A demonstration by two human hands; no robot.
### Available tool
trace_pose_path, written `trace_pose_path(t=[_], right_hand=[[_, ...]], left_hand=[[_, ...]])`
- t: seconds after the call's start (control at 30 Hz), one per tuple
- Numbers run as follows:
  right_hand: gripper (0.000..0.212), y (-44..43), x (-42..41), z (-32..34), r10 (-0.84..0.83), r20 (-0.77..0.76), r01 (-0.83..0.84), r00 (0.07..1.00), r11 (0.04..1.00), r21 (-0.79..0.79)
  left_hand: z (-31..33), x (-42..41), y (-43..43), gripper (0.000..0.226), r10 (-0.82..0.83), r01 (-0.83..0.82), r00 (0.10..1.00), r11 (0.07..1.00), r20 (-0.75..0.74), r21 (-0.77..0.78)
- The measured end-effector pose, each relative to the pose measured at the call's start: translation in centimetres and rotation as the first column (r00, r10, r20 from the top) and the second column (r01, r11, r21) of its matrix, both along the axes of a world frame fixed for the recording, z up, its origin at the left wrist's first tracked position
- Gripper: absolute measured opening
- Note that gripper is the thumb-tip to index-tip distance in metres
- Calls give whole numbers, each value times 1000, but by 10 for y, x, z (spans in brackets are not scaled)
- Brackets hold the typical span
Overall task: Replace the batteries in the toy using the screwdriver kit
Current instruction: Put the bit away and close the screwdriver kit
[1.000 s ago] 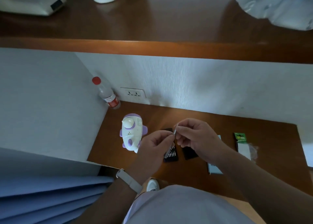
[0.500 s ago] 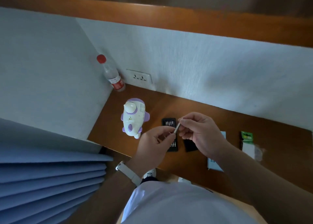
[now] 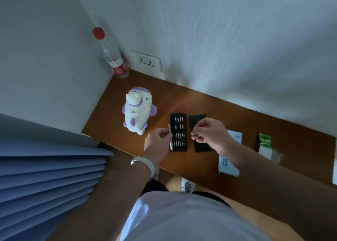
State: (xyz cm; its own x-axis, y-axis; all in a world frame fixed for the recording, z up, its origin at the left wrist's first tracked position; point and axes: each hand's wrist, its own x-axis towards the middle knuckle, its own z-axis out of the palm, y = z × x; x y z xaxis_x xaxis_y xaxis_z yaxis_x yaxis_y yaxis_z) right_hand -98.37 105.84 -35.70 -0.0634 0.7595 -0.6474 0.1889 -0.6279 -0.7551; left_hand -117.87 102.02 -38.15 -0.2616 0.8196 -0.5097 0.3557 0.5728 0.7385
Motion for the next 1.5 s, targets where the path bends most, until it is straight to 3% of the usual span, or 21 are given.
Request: trace_pose_path(t=[0.17, 0.73, 0.9, 1.0, 1.17, 1.33, 1.5], right_hand=[[7, 7, -6, -30, 182, 231, -197, 956, 979, 46], [14, 35, -44, -64, 357, 403, -417, 842, 907, 67], [11, 34, -51, -64, 397, 508, -490, 765, 870, 58], [7, 30, -54, -67, 333, 572, -455, 750, 887, 81], [26, 27, -54, -66, 261, 618, -421, 741, 899, 125], [38, 30, -54, -63, 266, 635, -391, 726, 918, 62], [28, 41, -53, -62, 331, 599, -423, 729, 906, 14]], left_hand=[[-24, -1, 16, 1, 5, -7, 999, 999, -36, -43], [-57, -3, 32, 16, -114, 106, 988, 991, -107, -78], [-56, -4, 31, 18, -128, 120, 986, 989, -104, -85], [-57, -4, 30, 14, -129, 122, 987, 990, -91, -72], [-59, -7, 27, 11, -134, 130, 989, 989, -65, -64], [-63, -11, 28, 15, -163, 158, 985, 985, -65, -75], [-64, -11, 32, 13, -173, 166, 981, 983, -88, -83]])
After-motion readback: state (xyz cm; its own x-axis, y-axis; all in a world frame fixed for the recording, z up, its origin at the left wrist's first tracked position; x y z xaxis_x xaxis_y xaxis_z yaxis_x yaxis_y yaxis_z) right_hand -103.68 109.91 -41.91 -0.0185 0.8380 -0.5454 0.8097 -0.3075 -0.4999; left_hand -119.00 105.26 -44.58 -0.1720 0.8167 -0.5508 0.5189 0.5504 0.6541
